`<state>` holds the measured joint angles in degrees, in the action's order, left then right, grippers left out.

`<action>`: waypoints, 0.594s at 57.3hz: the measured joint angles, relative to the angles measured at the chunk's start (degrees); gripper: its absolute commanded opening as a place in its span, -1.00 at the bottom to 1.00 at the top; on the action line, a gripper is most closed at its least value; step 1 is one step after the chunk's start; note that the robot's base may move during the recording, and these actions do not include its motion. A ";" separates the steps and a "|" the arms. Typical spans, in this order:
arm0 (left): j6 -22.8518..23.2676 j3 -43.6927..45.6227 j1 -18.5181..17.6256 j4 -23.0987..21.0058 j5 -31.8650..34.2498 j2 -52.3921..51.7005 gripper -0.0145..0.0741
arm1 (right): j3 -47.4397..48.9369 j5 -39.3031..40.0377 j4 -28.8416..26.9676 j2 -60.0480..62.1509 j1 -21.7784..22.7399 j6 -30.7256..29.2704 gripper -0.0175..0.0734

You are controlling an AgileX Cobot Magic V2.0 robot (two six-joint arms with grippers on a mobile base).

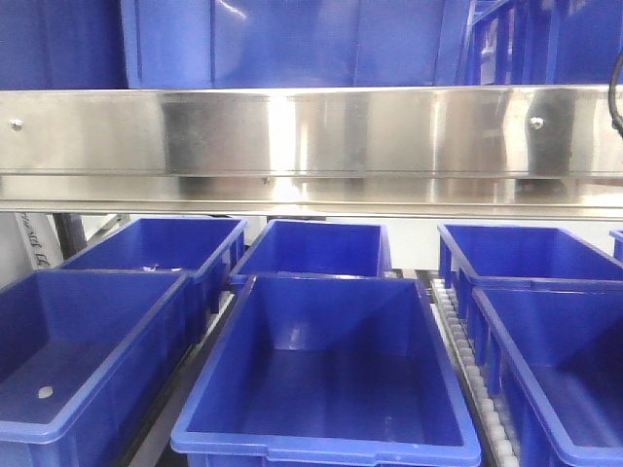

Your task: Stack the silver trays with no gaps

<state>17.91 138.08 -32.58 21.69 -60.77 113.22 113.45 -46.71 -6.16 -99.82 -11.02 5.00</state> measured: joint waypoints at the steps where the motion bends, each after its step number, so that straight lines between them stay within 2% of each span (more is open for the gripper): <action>1: 0.00 0.00 0.00 0.00 0.00 0.00 -0.71 | 0.00 0.00 0.00 0.00 0.00 0.00 -0.79; 34: 0.00 0.00 0.00 0.14 0.00 0.00 -0.71 | 0.00 0.00 0.00 0.00 0.00 0.00 -0.79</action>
<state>17.91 138.08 -32.58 21.84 -60.77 113.22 113.45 -46.71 -6.16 -99.82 -11.02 5.00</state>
